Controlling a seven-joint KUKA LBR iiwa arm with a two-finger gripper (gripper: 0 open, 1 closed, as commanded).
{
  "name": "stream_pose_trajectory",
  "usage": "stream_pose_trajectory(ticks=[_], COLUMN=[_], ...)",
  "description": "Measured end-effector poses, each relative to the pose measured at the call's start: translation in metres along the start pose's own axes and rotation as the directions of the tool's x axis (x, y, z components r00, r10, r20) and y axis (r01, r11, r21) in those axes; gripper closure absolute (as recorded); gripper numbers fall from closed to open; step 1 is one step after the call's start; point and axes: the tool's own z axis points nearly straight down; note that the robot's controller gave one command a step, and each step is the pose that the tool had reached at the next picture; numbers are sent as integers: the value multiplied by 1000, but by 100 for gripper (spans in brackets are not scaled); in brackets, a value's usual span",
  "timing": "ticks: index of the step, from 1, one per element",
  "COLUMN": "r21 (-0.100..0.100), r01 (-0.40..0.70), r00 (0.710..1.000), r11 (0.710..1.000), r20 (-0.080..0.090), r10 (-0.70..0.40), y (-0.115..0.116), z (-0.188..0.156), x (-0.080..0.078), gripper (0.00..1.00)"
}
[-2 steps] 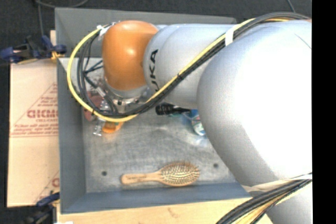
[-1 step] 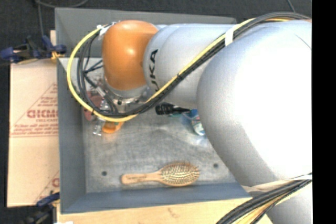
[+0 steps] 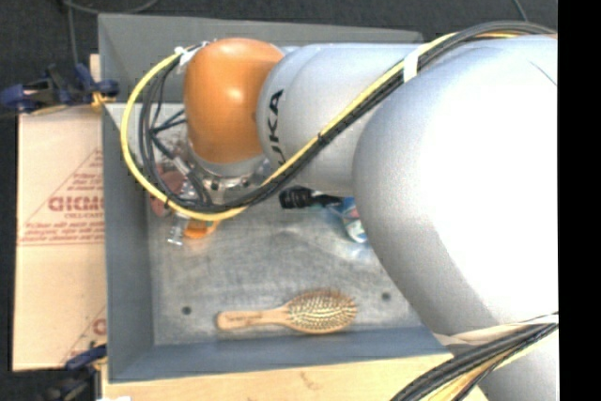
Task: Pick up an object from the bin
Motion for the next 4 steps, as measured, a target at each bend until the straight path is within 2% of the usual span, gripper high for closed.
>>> stream_pose_trajectory(ticks=[1,2,3,4], r21=[-3,-1,-1,-3], r01=[-28,-15,-25,-20], r00=[1000,1000,1000,1000], r11=[1000,1000,1000,1000], r20=[4,6,3,5], r10=[28,15,25,21], y=[0,-5,5,2], z=[-21,-15,-28,-44], x=[0,-8,-4,1], gripper=[100,100,100,100])
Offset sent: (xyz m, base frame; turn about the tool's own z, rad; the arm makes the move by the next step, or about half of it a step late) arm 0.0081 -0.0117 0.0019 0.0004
